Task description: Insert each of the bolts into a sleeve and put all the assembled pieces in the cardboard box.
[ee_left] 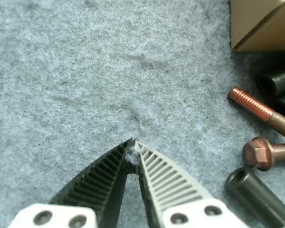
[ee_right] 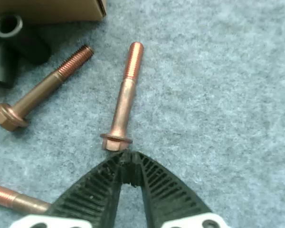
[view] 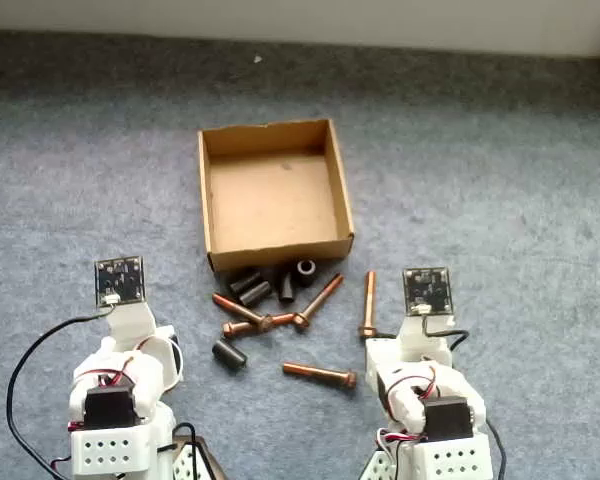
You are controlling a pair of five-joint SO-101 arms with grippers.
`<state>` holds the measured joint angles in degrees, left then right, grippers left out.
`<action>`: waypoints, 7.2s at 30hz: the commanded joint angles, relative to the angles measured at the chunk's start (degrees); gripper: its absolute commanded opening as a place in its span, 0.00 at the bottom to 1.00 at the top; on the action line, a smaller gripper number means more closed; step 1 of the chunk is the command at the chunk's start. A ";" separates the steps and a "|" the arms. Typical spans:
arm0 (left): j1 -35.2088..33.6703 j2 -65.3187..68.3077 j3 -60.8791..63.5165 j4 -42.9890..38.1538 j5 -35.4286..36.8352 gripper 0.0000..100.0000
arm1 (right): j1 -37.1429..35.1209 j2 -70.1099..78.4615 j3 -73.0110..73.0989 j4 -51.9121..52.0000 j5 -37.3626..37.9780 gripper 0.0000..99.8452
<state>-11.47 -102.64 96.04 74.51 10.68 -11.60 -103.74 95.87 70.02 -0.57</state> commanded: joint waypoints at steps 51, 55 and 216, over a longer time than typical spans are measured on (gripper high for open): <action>-0.40 0.04 1.10 0.26 -0.35 0.02 | 0.22 -0.66 8.75 0.22 -0.26 0.00; -0.40 0.04 1.10 0.26 -0.26 0.02 | 0.22 -0.66 8.75 0.31 -0.53 0.00; 19.56 46.20 -44.35 0.26 -52.57 0.18 | 21.23 64.75 -31.78 -22.55 3.34 0.00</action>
<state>5.14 -65.71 57.54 73.80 -39.08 7.65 -39.12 64.31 48.92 3.30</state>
